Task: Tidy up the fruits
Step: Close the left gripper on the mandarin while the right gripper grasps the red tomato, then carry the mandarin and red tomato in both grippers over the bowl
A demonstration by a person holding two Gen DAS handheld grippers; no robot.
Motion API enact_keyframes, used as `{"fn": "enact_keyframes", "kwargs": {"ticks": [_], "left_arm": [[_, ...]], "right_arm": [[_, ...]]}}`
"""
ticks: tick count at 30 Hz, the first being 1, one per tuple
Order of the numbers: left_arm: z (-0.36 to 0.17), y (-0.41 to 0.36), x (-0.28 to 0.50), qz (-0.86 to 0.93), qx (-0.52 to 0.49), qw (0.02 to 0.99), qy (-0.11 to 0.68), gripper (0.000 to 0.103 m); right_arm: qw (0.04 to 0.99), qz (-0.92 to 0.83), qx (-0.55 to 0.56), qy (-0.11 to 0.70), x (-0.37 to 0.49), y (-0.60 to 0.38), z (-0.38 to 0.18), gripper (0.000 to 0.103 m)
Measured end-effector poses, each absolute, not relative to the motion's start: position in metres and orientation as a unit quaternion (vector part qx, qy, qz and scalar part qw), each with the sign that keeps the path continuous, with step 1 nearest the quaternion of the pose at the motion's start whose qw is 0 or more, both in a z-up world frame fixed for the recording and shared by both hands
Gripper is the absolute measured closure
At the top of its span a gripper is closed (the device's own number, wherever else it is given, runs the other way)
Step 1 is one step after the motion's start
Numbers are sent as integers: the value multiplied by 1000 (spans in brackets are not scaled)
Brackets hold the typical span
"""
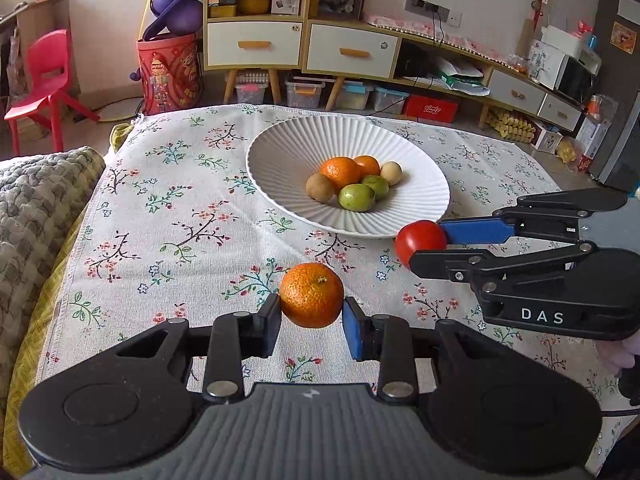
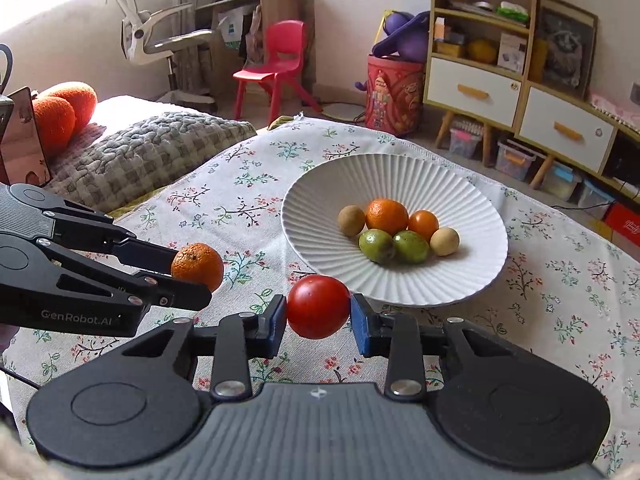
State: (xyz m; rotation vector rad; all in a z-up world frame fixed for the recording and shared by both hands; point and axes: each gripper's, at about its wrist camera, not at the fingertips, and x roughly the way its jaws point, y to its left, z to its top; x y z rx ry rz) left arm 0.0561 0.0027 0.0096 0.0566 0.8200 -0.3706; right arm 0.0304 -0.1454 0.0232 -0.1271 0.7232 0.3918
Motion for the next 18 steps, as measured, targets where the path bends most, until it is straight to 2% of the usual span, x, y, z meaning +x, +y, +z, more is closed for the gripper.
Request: {"fn": "enact_keyframes", "kwargs": {"ticks": [18], "left_arm": [[30,-22,77,-176,11,914,365,85]], "right_arm": [[939,137,-19,316,46,-188,39,72]]}}
